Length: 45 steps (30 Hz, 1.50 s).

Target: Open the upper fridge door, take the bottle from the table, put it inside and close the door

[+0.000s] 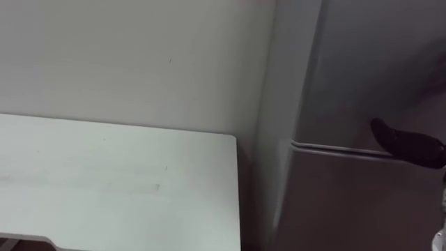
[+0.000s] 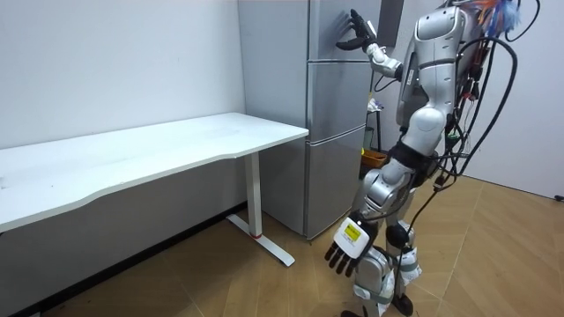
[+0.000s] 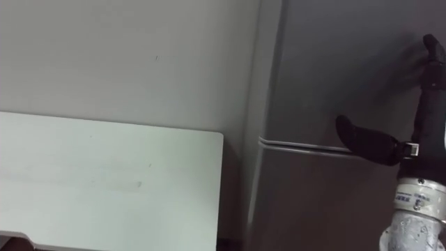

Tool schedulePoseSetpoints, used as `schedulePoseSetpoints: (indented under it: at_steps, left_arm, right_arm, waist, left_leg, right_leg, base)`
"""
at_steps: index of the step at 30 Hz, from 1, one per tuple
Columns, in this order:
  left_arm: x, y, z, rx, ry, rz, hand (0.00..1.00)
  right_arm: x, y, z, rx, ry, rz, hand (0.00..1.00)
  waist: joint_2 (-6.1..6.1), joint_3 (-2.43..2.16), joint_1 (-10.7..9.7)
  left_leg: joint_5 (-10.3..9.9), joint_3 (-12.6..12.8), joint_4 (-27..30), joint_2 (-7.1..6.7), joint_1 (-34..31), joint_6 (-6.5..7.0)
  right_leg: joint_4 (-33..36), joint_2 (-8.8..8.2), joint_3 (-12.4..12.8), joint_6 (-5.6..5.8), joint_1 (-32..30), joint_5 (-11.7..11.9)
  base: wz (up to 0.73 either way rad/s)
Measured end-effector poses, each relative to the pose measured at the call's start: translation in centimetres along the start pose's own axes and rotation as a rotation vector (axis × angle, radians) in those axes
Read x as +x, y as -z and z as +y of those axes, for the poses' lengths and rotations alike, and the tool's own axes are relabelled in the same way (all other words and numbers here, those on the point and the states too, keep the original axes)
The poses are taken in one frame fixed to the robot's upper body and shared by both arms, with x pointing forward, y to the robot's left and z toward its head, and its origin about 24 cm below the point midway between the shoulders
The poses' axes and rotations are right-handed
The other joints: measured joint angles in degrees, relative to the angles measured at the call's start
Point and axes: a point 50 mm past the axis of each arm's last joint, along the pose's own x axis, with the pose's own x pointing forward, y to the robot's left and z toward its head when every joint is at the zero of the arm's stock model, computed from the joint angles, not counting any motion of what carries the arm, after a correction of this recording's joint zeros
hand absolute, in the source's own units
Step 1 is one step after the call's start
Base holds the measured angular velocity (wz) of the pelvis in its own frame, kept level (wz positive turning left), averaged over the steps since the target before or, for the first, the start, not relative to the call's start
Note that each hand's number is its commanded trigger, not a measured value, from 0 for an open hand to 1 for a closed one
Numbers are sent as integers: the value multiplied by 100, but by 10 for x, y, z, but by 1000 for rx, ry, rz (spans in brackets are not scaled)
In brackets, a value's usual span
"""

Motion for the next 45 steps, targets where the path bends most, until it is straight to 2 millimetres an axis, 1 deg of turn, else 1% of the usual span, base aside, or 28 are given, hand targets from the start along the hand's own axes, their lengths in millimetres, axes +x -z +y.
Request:
schedulePoseSetpoints:
  at_steps: [5, 7, 9, 11, 13, 15, 17, 19, 21, 24, 25, 26, 28, 29, 30, 31, 33, 35, 36, 38, 40, 41, 43, 45]
  left_arm:
    - [0, 0, 0, -4, -2, -1, 0]
    - [-1, 4, 0, -5, 3, 5, 0]
    - [-2, 6, -1, -4, 7, 8, 0]
    - [-3, 8, -1, -4, 13, 5, 0]
    - [-4, 11, -2, -8, 16, 11, 0]
    - [-4, 12, -1, -18, 7, 12, 0]
    - [-6, 18, 1, -37, -7, 24, 0]
    - [-6, 19, 2, -48, -23, 24, 0]
    - [-6, 19, 3, -57, -30, 20, 0]
    - [-6, 18, 4, -69, -49, 13, 0]
    - [-6, 17, 5, -71, -54, 9, 0]
    - [-6, 16, 5, -74, -57, 8, 0]
    - [-6, 16, 8, -90, -67, 4, 0]
    - [-6, 16, 8, -91, -68, 5, 0]
    - [-6, 16, 9, -100, -73, 5, 0]
    - [-6, 17, 10, -107, -78, 2, 0]
    - [-7, 17, 12, -119, -91, -3, 0]
    - [-7, 17, 12, -120, -112, -5, 0]
    - [-6, 15, 12, -123, -120, -11, 0]
    - [-7, 16, 13, -132, -129, -11, 0]
    - [-7, 16, 13, -152, -141, -10, 0]
    - [-7, 18, 13, -162, -149, -6, 0]
    - [-8, 20, 13, -162, -157, 0, 0]
    - [-9, 22, 13, -162, -160, 6, 0]
  right_arm:
    - [1, -5, -4, 44, 5, -4, 0]
    - [-2, -4, -9, 59, 18, 11, 0]
    - [-4, -3, -15, 71, 38, 28, 0]
    - [-4, 0, -20, 82, 56, 50, 0]
    - [-4, 4, -31, 108, 95, 78, 0]
    - [-5, 7, -41, 114, 124, 96, 0]
    - [-2, 8, -49, 117, 160, 97, 0]
    - [3, 8, -66, 102, 229, 88, 0]
    - [6, 8, -77, 98, 281, 83, 0]
    - [6, 9, -88, 84, 347, 85, 0]
    - [2, 13, -94, 67, 366, 98, 0]
    - [0, 15, -97, 57, 374, 105, 0]
    - [-7, 21, -109, 25, 408, 131, 0]
    - [-9, 22, -111, 23, 420, 137, 0]
    - [-12, 25, -119, 19, 451, 154, 0]
    - [-15, 27, -126, 7, 477, 164, 0]
    - [-19, 31, -135, -4, 512, 183, 0]
    - [-23, 38, -140, -1, 550, 219, 0]
    - [-28, 43, -146, -1, 577, 248, 0]
    - [-36, 50, -151, 14, 609, 301, 0]
    - [-44, 58, -155, 16, 633, 350, 0]
    - [-49, 64, -158, 16, 643, 385, 0]
    - [-58, 72, -162, 29, 663, 443, 0]
    - [-72, 84, -166, 30, 683, 521, 0]
  waist:
    - [31, -32, -46]
    - [15, -73, -92]
    - [-1, -94, -95]
    - [-6, -97, -169]
    - [-9, -79, -227]
    - [-17, -81, -251]
    - [-18, -73, -350]
    - [3, -50, -413]
    - [13, -34, -487]
    - [22, -17, -559]
    - [-5, -8, -590]
    - [10, -20, -596]
    - [-4, -23, -628]
    - [-7, -21, -647]
    - [-19, -15, -654]
    - [-12, -19, -661]
    - [-7, -21, -665]
    - [-12, -26, -687]
    - [-19, -28, -700]
    - [-28, -34, -705]
    - [-25, -32, -761]
    - [-23, -33, -798]
    - [-10, -33, -797]
    - [11, -29, -827]
  left_leg:
    - [1, -7, -11, -5, 0, 2]
    - [1, -24, -19, -9, 2, 2]
    - [1, -42, -17, -11, 6, 1]
    - [0, -51, -21, -12, 36, 0]
    - [0, -117, -32, -27, 54, 0]
    - [3, -126, -76, -34, 74, -4]
    - [4, -127, -102, -41, 80, -4]
    - [3, -126, -108, -61, 94, -1]
    - [-1, -123, -111, -68, 98, 5]
    - [-3, -106, -120, -69, 93, 8]
    - [-3, -100, -128, -69, 94, 8]
    - [-3, -100, -133, -69, 94, 8]
    - [-3, -73, -162, -69, 102, 7]
    - [-2, -73, -165, -71, 104, 7]
    - [-2, -52, -178, -73, 121, 8]
    - [-2, -25, -198, -73, 141, 8]
    - [-2, 7, -222, -72, 185, 8]
    - [-2, 32, -242, -71, 210, 8]
    - [-2, 39, -243, -71, 211, 9]
    - [-3, 52, -244, -71, 211, 9]
    - [-5, 54, -244, -71, 208, 13]
    - [-7, 54, -244, -71, 209, 15]
    - [-7, 81, -250, -64, 209, 14]
    - [-8, 82, -250, -63, 197, 15]
  right_leg:
    - [-10, -1, -1, 3, -9, 2]
    - [-34, 0, -20, 3, 12, 2]
    - [-81, 8, -38, 6, 38, 5]
    - [-85, 13, -58, 8, 66, 7]
    - [-110, 10, -77, 10, 111, 6]
    - [-120, 9, -77, 18, 121, 1]
    - [-122, 2, -96, 28, 129, -9]
    - [-116, -13, -94, 46, 148, -29]
    - [-107, -18, -68, 57, 138, -38]
    - [-106, -18, -50, 59, 107, -41]
    - [-108, -16, -51, 61, 100, -42]
    - [-109, -16, -54, 62, 98, -43]
    - [-108, -15, -38, 63, 81, -45]
    - [-108, -16, -32, 64, 82, -46]
    - [-108, -16, -4, 67, 84, -47]
    - [-111, -17, 2, 68, 83, -48]
    - [-118, -17, 23, 69, 99, -48]
    - [-120, -17, 51, 71, 117, -50]
    - [-121, -18, 69, 72, 115, -50]
    - [-118, -17, 73, 74, 115, -51]
    - [-122, -16, 82, 76, 113, -53]
    - [-160, -15, 95, 76, 115, -53]
    - [-169, -1, 159, 76, 106, -51]
    - [-174, 0, 160, 76, 96, -50]
  base:
    - [1]
    - [5]
    - [6]
    - [7]
    - [9]
    - [3]
    - [0]
    - [0]
    - [0]
    - [-3]
    - [0]
    - [0]
    - [-4]
    - [-5]
    - [-7]
    - [-10]
    - [-10]
    - [-7]
    - [-4]
    - [-2]
    - [0]
    - [-3]
    - [-6]
    - [0]
